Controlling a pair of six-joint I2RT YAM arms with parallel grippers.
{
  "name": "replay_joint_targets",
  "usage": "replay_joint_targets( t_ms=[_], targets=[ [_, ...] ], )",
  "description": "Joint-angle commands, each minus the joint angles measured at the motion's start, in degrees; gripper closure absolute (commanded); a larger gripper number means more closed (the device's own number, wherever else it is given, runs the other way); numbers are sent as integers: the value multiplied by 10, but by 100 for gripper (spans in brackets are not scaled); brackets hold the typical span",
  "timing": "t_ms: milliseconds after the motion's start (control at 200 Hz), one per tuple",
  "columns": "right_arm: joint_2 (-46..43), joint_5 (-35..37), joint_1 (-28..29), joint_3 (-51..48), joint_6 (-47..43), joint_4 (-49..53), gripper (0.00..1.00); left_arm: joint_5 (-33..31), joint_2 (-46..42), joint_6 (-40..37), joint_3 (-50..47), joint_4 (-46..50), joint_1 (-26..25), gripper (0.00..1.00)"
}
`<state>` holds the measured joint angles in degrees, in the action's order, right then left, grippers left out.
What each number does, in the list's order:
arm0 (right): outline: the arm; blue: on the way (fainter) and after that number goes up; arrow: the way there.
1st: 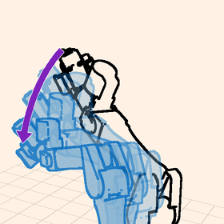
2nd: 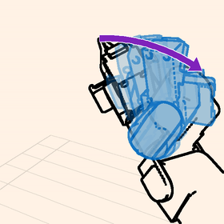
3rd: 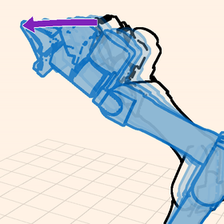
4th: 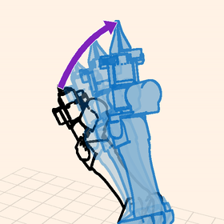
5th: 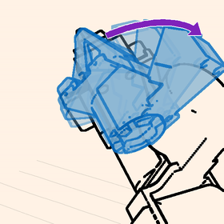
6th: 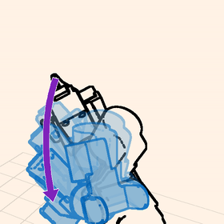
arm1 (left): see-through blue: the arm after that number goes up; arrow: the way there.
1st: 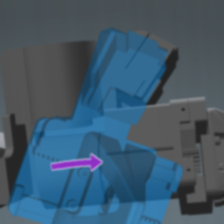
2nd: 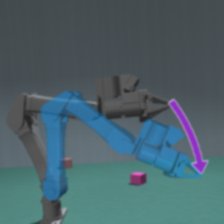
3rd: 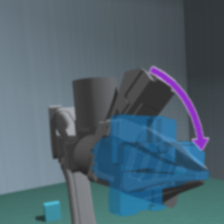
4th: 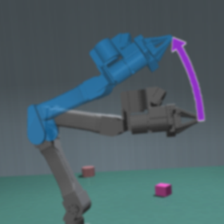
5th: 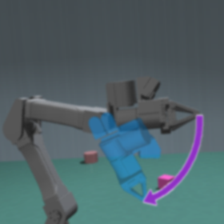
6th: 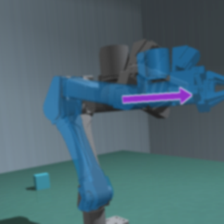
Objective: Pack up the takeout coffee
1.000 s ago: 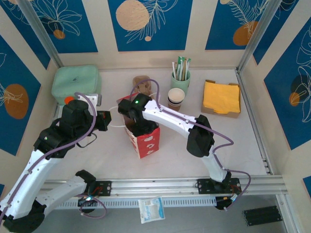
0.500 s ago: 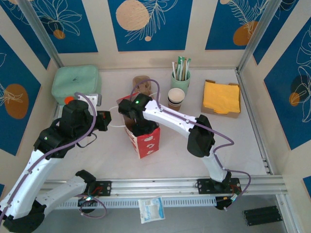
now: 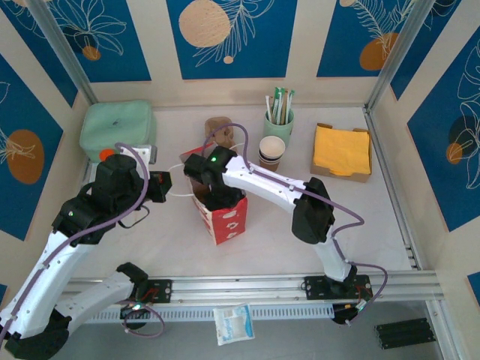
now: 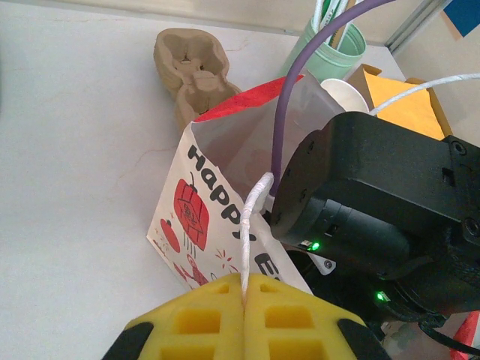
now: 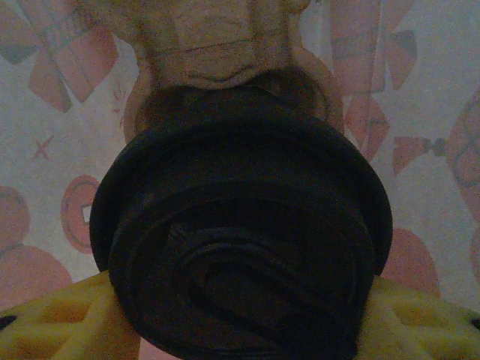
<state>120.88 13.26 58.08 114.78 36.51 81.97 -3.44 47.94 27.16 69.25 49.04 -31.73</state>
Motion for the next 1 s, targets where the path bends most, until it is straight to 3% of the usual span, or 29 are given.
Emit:
replay_joint_targets(
  t_ms=[0,995],
  targets=[
    [35,7,-3,-47,14,-29,41,4,-5,6,-5,10,5,100],
    [59,4,-6,-71,14,-59,41,3,-2,6,-1,11,4,100]
  ],
)
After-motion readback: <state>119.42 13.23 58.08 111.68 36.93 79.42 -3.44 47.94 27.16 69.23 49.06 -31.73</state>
